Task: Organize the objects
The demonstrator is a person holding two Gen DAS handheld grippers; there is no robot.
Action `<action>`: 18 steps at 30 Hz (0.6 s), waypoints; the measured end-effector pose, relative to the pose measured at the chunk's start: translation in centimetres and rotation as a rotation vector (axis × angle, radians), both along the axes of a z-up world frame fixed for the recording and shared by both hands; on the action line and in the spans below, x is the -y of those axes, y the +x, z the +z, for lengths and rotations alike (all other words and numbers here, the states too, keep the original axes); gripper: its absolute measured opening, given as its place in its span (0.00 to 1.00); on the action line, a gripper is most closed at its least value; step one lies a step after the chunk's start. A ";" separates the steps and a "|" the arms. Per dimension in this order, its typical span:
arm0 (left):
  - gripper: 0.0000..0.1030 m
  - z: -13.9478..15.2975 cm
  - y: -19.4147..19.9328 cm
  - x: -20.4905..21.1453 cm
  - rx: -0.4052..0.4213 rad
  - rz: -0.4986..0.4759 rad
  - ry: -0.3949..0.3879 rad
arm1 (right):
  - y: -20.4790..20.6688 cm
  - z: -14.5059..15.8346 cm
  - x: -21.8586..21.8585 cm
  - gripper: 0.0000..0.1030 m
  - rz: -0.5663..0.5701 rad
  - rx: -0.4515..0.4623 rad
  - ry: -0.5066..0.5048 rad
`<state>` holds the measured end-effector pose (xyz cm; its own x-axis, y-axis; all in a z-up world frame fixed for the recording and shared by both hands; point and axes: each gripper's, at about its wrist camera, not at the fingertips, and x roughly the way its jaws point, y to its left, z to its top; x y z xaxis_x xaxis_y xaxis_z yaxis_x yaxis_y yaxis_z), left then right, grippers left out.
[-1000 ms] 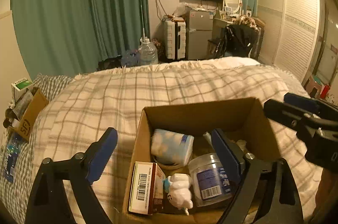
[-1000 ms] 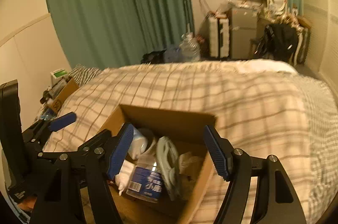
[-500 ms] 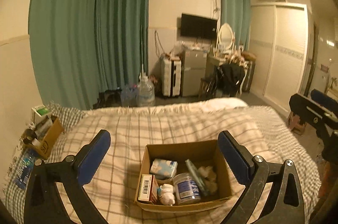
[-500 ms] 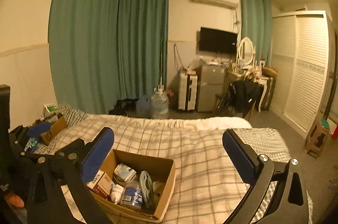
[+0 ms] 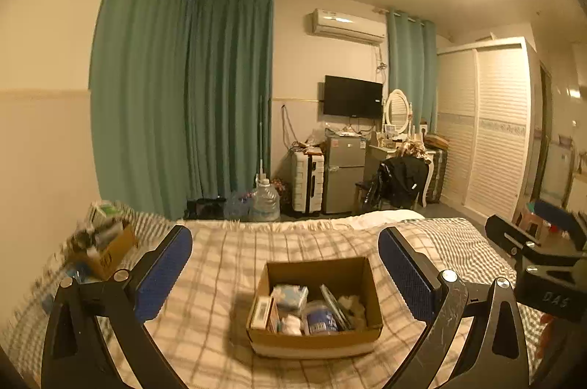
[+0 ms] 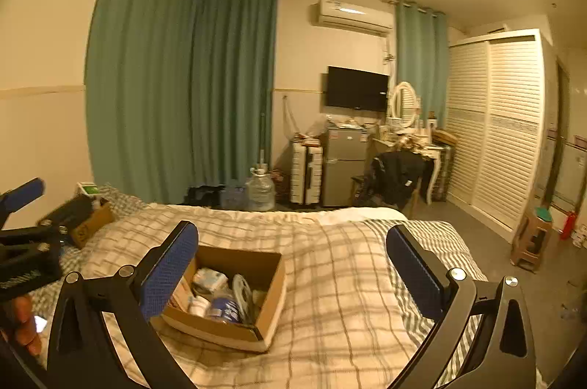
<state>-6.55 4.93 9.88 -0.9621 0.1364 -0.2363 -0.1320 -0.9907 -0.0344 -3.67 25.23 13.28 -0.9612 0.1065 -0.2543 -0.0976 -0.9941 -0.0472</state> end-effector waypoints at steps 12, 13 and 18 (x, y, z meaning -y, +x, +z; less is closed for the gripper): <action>1.00 -7.8 -1.8 -1.0 0.112 0.006 -0.062 | -3.6 -8.3 0.4 1.00 -0.019 0.053 -0.001; 1.00 -7.8 -1.9 -0.9 0.118 0.009 -0.054 | -3.8 -8.6 0.4 1.00 -0.018 0.060 -0.001; 1.00 -7.8 -1.7 -0.8 0.110 0.037 -0.061 | -4.0 -9.4 0.0 1.00 -0.015 0.076 -0.010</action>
